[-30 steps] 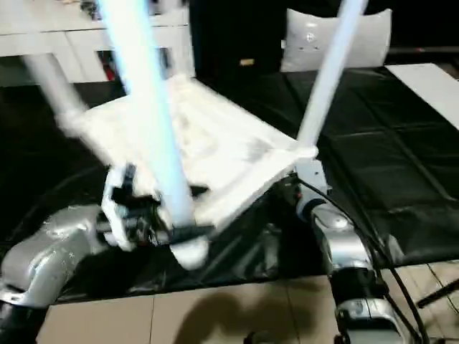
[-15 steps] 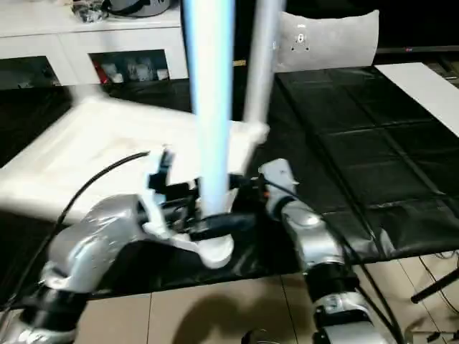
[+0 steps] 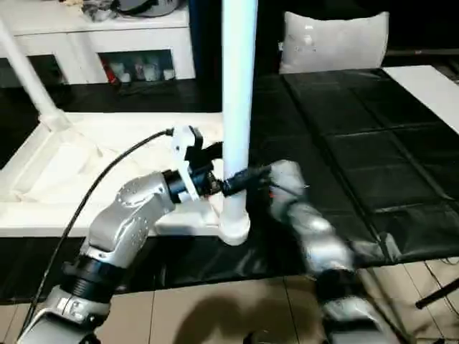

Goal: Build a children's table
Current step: Rotate table base, then rotate leg to tighten

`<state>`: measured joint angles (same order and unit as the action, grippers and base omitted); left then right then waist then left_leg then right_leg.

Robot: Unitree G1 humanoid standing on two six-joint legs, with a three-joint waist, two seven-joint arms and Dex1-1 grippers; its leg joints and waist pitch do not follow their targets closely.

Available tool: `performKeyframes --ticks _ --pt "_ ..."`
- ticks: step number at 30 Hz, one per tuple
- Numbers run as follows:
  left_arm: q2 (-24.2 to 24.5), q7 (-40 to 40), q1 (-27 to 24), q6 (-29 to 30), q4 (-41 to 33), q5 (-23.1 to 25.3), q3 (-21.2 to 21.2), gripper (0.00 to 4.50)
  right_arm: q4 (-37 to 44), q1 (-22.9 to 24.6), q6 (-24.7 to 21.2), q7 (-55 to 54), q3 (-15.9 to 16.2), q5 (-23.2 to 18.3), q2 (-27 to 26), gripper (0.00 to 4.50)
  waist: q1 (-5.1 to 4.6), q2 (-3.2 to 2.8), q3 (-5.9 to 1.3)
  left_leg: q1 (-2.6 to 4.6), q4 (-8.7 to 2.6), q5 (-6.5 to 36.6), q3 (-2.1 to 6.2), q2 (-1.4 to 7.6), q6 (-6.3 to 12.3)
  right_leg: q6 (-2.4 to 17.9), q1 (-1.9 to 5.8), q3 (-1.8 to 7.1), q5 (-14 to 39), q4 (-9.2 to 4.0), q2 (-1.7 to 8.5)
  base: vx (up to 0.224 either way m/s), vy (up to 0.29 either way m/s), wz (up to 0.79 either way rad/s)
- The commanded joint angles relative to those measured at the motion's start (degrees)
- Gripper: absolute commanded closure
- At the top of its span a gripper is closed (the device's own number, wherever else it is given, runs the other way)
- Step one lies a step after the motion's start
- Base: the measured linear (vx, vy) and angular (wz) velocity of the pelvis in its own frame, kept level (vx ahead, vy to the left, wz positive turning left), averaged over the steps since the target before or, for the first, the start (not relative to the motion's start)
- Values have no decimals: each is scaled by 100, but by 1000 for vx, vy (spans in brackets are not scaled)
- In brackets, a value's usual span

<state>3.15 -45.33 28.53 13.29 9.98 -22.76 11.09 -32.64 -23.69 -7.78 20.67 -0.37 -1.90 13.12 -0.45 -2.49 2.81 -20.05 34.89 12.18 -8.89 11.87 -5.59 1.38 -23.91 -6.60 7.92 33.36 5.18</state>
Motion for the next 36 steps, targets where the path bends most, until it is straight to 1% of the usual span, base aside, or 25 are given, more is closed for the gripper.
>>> performKeyframes --ticks 1,3,4,5,6,7,8,9,10,12,13,15,16,18,20,22,23,24,26,30,31,32,33,34,36 --pt "101 -170 -111 7 -106 -62 -103 4 359 63 -163 85 -105 -124 53 0 49 98 -414 -114 -355 767 -76 0 611 796 446 218 2037 -421 206 0 0 0" --pt "206 -342 -182 67 -152 -93 -53 4 510 133 -153 171 -110 -141 132 0 46 96 -415 -108 -355 832 -80 -6 631 765 436 210 2146 -431 205 0 0 0" --pt "266 -441 -212 73 -148 -98 -15 4 603 175 -134 232 -111 -147 186 0 47 31 -415 -96 -357 827 -74 -4 614 769 424 203 2183 -435 209 0 0 0" --pt "540 -694 -278 71 -124 -30 74 4 892 304 -109 475 -66 -174 347 0 49 55 -411 -89 -360 875 -71 -5 610 737 418 197 2215 -449 197 0 0 0" --pt "820 -939 -319 53 -85 61 154 4 1157 425 -65 744 -26 -220 514 0 75 49 -397 -77 -380 938 -63 13 643 681 414 205 2245 -452 193 0 0 0" --pt "1015 -1103 -342 34 -53 131 207 4 1339 509 -39 932 3 -256 630 0 65 52 -400 -90 -380 934 -61 14 644 675 423 212 2204 -430 192 0 0 0" --pt "1015 -1103 -342 34 -53 131 207 4 1339 509 -39 932 3 -256 630 0 69 40 -407 -80 -382 929 -59 15 641 672 425 212 2173 -428 196 0 0 0" --pt "1274 -1282 -341 -87 39 317 294 4 1565 620 -7 1138 8 -309 774 0 63 41 -407 -81 -379 908 -65 17 633 697 421 214 2156 -427 197 0 0 0" --pt "1452 -1379 -313 -193 151 474 346 4 1720 710 5 1312 1 -368 893 0 78 34 -395 -58 -397 984 -61 23 632 645 404 210 2256 -444 179 0 0 0" --pt "1552 -1428 -288 -263 230 575 375 4 1810 764 5 1413 -7 -407 967 0 99 55 -390 -63 -398 1012 -59 15 578 612 406 208 2353 -450 197 0 0 0" --pt "1722 -1581 -239 -377 379 704 408 4 2000 911 9 1759 14 -514 1191 0 103 62 -394 -61 -398 995 -58 17 568 619 408 209 2344 -445 202 0 0 0" --pt "1853 -1717 -196 -442 489 792 444 4 2148 1026 -26 2060 20 -634 1368 0 138 52 -384 -49 -404 1030 -61 26 622 599 402 220 2350 -462 201 0 0 0" --pt "2078 -2030 -135 -577 634 942 537 30 2433 1190 -148 2512 -8 -864 1617 0 147 49 -383 -61 -409 1041 -54 21 624 612 417 216 2350 -457 208 0 0 0" --pt "2175 -2181 -98 -616 681 992 614 38 2581 1241 -235 2671 -7 -959 1689 0 163 56 -388 -69 -411 1011 -54 24 648 602 422 226 2311 -445 217 0 0 0" --pt "2339 -2451 38 -759 876 1141 845 43 2939 1376 -393 3067 115 -1128 1846 0 181 32 -395 -65 -413 977 -45 33 632 657 424 225 2268 -440 228 0 0 0" --pt "2339 -2451 38 -759 876 1141 845 77 2939 1376 -393 3067 115 -1128 1846 0 188 45 -393 -67 -410 976 -49 33 620 676 424 227 2267 -438 233 0 0 0" --pt "2335 -2631 186 -941 1157 1286 971 80 3178 1497 -496 3331 241 -1245 1953 0 199 29 -389 -64 -412 977 -49 30 611 687 419 221 2321 -458 236 0 0 0" --pt "2335 -2631 186 -941 1157 1286 971 82 3178 1497 -496 3331 241 -1245 1953 0 207 41 -376 -52 -406 1019 -63 18 622 631 404 221 2411 -494 214 0 0 0" --pt "2285 -2744 297 -1068 1379 1376 1021 120 3272 1552 -552 3440 290 -1311 2010 0 245 39 -397 -58 -408 967 -52 29 584 626 416 219 2373 -470 235 0 0 0" --pt "2204 -2797 463 -1267 1695 1543 1102 132 3329 1600 -587 3525 273 -1370 2075 0 274 49 -400 -61 -408 938 -51 28 565 634 419 216 2348 -476 241 0 0 0" --pt "2119 -2773 589 -1401 1952 1664 1197 159 3368 1623 -631 3583 239 -1391 2113 0 269 44 -393 -62 -403 953 -56 12 570 611 420 209 2383 -495 226 0 0 0" --pt "2115 -2772 594 -1406 1963 1667 1200 159 3371 1624 -634 3585 238 -1392 2114 0 293 44 -403 -48 -402 949 -52 19 557 601 423 211 2391 -481 239 0 0 0" --pt "2060 -2764 643 -1441 2075 1682 1216 169 3406 1634 -674 3608 228 -1417 2134 0 290 50 -401 -69 -405 928 -48 20 561 602 435 211 2378 -481 241 0 0 0" --pt "2037 -2764 659 -1446 2112 1682 1214 173 3419 1638 -690 3616 225 -1429 2141 0 293 26 -407 -62 -398 909 -53 19 558 620 430 209 2333 -487 240 0 0 0" --pt "1925 -2744 723 -1468 2281 1699 1213 178 3471 1662 -738 3644 227 -1471 2156 0 296 48 -409 -79 -392 876 -56 9 587 653 443 203 2263 -480 236 0 0 0"
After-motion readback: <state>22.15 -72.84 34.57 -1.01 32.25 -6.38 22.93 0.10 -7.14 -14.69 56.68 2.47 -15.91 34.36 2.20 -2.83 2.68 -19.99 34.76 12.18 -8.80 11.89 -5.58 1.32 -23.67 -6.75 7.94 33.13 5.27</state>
